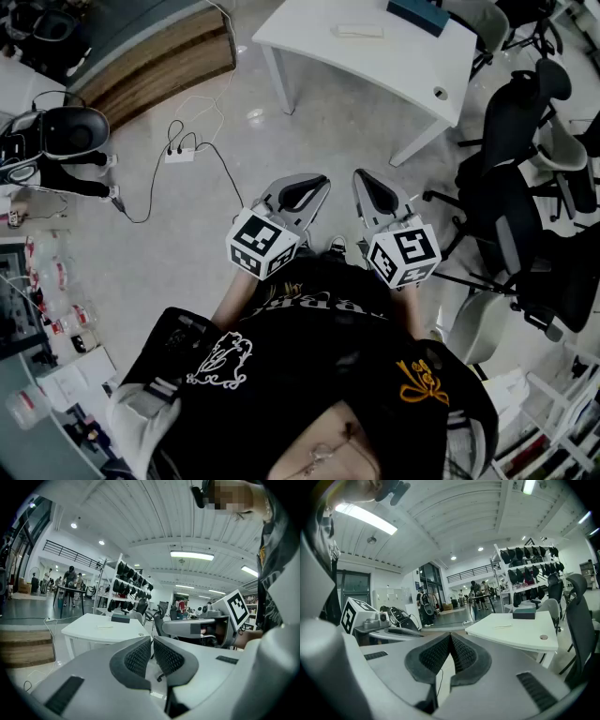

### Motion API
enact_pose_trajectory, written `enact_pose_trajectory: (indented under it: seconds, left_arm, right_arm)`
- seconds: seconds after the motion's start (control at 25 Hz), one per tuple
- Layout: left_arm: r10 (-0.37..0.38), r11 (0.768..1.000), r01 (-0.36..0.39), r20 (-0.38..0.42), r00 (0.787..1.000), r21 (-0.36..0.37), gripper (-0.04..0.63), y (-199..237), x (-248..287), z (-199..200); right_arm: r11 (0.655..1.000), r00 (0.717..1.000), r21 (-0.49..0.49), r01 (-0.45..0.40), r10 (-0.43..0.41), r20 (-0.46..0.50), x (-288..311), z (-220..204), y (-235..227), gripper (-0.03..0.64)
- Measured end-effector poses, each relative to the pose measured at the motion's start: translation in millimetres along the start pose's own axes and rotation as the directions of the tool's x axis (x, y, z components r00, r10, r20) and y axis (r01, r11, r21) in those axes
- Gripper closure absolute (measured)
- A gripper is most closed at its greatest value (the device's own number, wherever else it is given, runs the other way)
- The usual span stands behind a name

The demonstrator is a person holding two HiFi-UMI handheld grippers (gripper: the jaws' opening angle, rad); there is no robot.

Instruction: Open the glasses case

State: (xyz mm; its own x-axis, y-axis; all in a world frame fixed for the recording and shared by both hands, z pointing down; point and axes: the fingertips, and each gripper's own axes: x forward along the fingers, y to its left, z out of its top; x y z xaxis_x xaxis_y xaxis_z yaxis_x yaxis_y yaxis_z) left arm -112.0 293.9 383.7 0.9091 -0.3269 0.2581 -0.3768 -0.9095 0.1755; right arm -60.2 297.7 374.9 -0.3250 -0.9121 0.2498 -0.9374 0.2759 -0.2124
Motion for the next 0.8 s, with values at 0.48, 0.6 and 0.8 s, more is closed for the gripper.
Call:
enact_pose_trajectory:
  seconds: [0.48,0.6,0.8]
  left_arm:
    - [0.005,1.000,-0.005,0.005,1.000,-0.001,0.560,3.9,3.9,0.7]
    - [0.015,1.000,-0.015,0.004,1.000,-0.011,0.560,5.3,8.6,0.9]
    - [0.037,0.999,-0.037,0.006,0.999,-0.023,0.560,5.3,22.0,2.4]
  right_arm:
    - [0.997,1.000,-0.074,0.023,-0.024,-0.017,7.1,-2.9,-1.4,0.603]
    - [0.997,0.999,-0.076,0.016,-0.018,-0.027,6.3,-3.7,-6.7,0.603]
    - [0.997,0.999,-0.075,0.001,-0.004,-0.040,1.8,-5.6,-22.8,0.603]
